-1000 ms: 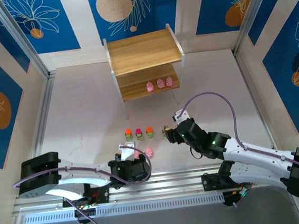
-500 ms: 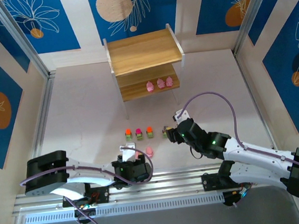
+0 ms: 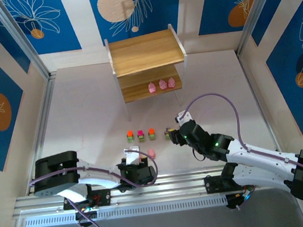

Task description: Place and organize the plastic toys onto the shelf

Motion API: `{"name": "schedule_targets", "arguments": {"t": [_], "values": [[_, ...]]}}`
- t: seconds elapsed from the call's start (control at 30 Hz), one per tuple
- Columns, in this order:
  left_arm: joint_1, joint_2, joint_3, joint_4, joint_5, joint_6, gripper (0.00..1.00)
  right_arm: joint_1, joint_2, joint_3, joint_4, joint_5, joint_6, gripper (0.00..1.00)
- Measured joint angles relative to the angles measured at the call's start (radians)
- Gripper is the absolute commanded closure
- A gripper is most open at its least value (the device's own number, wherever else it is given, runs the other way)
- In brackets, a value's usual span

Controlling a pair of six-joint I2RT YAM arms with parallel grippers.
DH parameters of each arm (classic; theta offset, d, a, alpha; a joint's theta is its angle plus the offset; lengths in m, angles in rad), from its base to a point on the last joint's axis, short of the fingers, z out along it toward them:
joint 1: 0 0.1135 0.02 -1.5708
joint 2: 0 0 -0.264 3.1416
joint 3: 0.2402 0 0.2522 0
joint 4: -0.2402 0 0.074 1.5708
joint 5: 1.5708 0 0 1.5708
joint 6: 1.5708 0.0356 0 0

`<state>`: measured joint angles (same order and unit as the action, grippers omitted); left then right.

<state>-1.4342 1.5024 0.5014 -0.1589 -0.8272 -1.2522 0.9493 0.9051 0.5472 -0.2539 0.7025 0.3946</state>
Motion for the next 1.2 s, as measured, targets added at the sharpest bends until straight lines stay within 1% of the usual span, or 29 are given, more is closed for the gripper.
{"name": "schedule_targets", "arguments": {"t": [0.13,0.23,0.37,0.47,0.77,1.03,1.2], "values": [[0.0,0.007,0.0,0.006,-0.002,-0.005,0.47,0.0,0.0,0.0,0.0,0.0,0.0,0.35],[0.0,0.012,-0.001,0.003,-0.009,-0.006,0.5,0.0,0.0,0.0,0.0,-0.001,0.0,0.36],[0.0,0.014,-0.001,0.001,-0.015,-0.006,0.53,0.0,0.0,0.0,0.0,-0.001,0.0,0.36],[0.0,0.016,-0.002,0.002,-0.019,-0.006,0.59,0.0,0.0,0.0,0.0,-0.001,0.0,0.36],[-0.002,0.018,-0.031,0.056,-0.046,0.032,0.66,0.0,0.0,0.0,0.0,-0.004,0.0,0.36],[-0.003,0.011,-0.058,0.15,-0.053,0.105,0.75,-0.001,0.0,0.0,0.001,-0.004,0.0,0.36],[-0.003,-0.024,-0.065,0.182,-0.043,0.142,0.77,-0.008,0.0,-0.001,0.005,-0.004,0.0,0.36]]}}
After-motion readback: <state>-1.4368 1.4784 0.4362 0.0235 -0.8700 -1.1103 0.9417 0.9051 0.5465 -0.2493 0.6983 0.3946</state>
